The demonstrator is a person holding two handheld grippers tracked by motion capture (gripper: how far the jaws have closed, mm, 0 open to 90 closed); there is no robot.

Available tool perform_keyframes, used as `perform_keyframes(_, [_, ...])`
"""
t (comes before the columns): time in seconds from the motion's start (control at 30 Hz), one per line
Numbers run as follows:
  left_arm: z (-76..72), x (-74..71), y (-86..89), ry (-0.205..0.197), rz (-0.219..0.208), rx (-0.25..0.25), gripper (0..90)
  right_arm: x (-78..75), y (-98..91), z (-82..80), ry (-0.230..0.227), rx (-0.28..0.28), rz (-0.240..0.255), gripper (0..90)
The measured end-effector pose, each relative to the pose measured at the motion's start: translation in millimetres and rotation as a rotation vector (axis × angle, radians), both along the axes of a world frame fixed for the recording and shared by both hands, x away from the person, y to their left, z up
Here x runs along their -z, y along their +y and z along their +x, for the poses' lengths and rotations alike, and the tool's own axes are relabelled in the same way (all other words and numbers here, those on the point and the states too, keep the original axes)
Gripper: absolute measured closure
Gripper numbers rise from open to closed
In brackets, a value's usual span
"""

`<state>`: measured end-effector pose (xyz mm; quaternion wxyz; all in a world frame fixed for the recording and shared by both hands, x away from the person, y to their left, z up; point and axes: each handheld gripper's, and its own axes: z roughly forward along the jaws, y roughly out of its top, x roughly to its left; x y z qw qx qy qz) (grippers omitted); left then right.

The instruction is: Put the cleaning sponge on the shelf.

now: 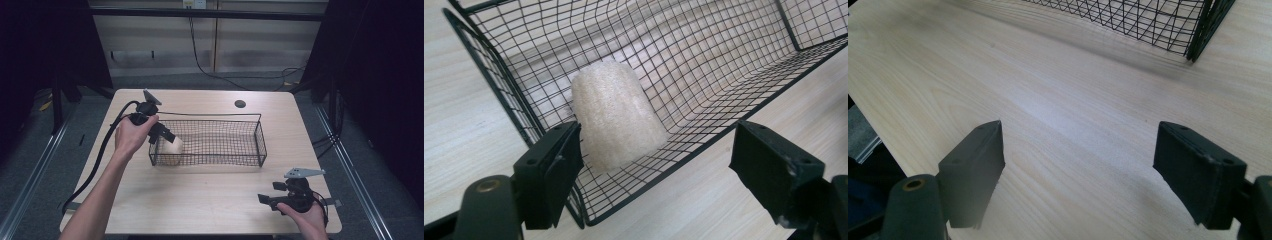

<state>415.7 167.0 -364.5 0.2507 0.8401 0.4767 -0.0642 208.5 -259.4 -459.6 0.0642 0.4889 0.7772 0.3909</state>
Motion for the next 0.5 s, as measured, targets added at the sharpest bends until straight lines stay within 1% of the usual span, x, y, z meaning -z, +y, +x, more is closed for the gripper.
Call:
perform_keyframes(0.07, [-1.7,-1.3,4.3,-0.008,-0.021,0.009,20.2,0.1,0.1,0.2,-0.003,-0.003,0.002,20.0])
perform_keyframes(0.1, [-2.8,-2.0,5.6,-0.01,-0.027,0.005,19.7,0.0,0.3,0.0,-0.001,-0.002,0.001,20.0])
perform_keyframes(0.13, [-3.1,-2.7,7.2,-0.012,-0.019,0.013,19.5,0.0,0.2,0.1,-0.002,-0.003,0.0,20.0])
perform_keyframes(0.17, [-4.8,-3.9,8.9,-0.023,-0.019,0.015,19.8,0.1,0.2,0.1,-0.003,-0.003,0.002,20.0])
perform_keyframes(0.23, [-7.7,-6.1,11.4,-0.036,-0.019,0.031,22.7,0.1,0.1,0.2,-0.002,-0.001,0.0,20.0])
perform_keyframes(0.27, [-9.3,-7.0,12.8,-0.047,-0.029,0.027,23.4,0.2,0.1,0.2,-0.002,-0.001,-0.001,20.0])
perform_keyframes(0.3, [-10.6,-7.5,14.0,-0.046,-0.045,0.023,23.4,0.2,0.1,0.3,-0.003,-0.002,-0.001,20.0])
perform_keyframes(0.33, [-10.9,-7.5,15.7,-0.043,-0.052,0.036,23.4,0.0,0.2,0.1,0.001,-0.001,0.002,20.0])
perform_keyframes(0.37, [-12.3,-7.5,17.6,-0.044,-0.052,0.05,23.5,0.1,0.2,0.1,-0.001,-0.002,0.001,20.0])
perform_keyframes(0.43, [-15.2,-7.7,19.4,-0.057,-0.053,0.047,23.5,-0.1,0.3,0.0,0.001,-0.002,0.002,20.0])
perform_keyframes(0.5, [-17.8,-8.0,22.5,-0.062,-0.059,0.064,23.5,0.1,0.2,0.0,-0.001,-0.002,0.001,20.0])
